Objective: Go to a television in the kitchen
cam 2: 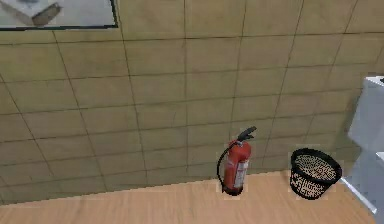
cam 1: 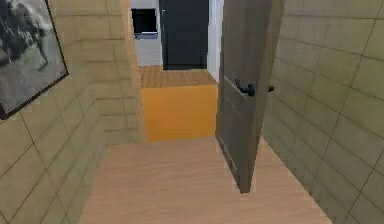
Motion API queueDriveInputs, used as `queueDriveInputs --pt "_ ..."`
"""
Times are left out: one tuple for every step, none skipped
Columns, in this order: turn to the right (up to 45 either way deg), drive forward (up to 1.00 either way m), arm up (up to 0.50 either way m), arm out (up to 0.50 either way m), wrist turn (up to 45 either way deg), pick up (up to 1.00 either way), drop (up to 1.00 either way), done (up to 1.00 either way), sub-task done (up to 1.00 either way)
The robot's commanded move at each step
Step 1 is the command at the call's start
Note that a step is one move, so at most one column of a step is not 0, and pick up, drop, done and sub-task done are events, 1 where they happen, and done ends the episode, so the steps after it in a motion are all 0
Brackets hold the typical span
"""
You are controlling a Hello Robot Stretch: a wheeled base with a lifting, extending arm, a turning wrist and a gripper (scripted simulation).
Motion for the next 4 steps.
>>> queueDriveInputs --pt "0.0 1.0 0.0 0.0 0.0 0.0 0.0 0.0 0.0" --pt "0.0 0.95 0.0 0.0 0.0 0.0 0.0 0.0 0.0" --pt "-18.0 0.0 0.0 0.0 0.0 0.0 0.0 0.0 0.0" --pt "0.0 1.0 0.0 0.0 0.0 0.0 0.0 0.0 0.0"
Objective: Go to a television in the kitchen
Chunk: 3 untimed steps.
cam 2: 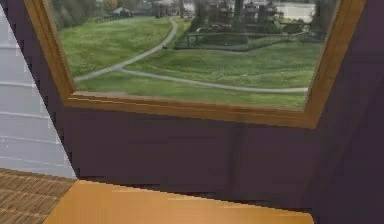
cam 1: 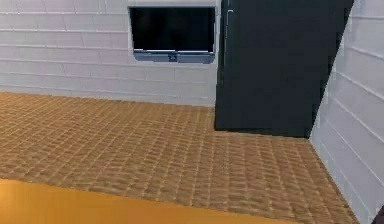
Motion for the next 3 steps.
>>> queueDriveInputs --pt "0.0 1.0 0.0 0.0 0.0 0.0 0.0 0.0 0.0" --pt "0.0 1.0 0.0 0.0 0.0 0.0 0.0 0.0 0.0" --pt "-12.0 0.0 0.0 0.0 0.0 0.0 0.0 0.0 0.0"
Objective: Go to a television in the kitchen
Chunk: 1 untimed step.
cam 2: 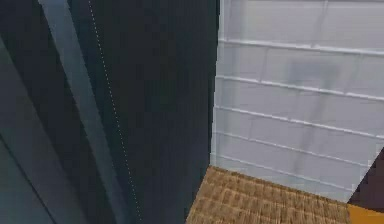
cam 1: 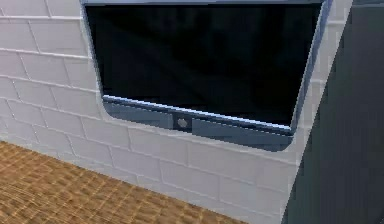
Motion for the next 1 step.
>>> queueDriveInputs --pt "0.0 0.0 0.0 0.0 0.0 0.0 0.0 1.0 0.0"
